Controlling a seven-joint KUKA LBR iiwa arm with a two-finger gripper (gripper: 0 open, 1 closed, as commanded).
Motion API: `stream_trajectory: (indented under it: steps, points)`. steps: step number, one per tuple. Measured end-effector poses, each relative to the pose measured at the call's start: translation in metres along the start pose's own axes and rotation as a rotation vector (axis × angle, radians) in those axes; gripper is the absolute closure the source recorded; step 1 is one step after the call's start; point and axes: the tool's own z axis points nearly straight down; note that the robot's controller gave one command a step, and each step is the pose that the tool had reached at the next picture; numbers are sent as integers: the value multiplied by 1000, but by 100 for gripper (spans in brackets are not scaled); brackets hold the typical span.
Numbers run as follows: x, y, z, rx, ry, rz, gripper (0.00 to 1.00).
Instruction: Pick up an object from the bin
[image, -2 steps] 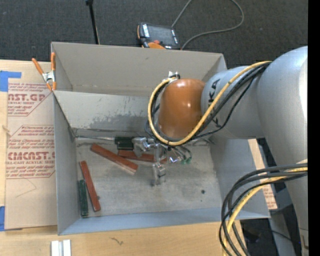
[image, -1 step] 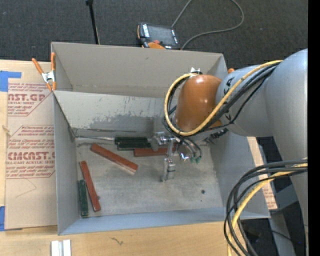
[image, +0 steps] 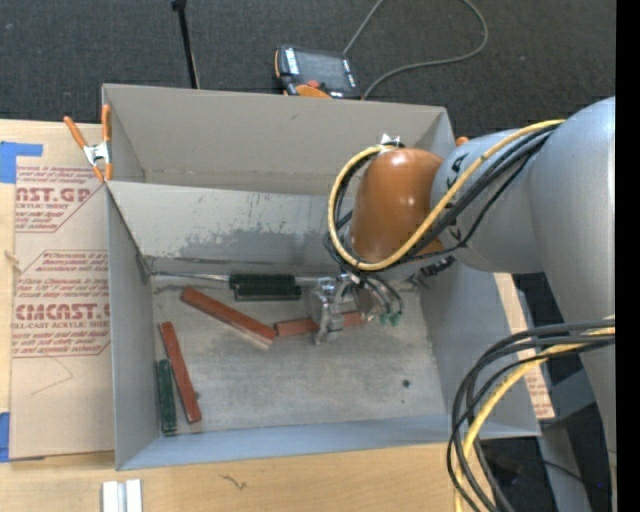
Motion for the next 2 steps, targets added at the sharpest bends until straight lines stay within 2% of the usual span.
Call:
stream_trajectory:
  steps: [1, 2]
  points:
    - [3, -5, -128, 3, -4, -194, 100]
    - [-3, -7, -177, 3, -3, -197, 100]
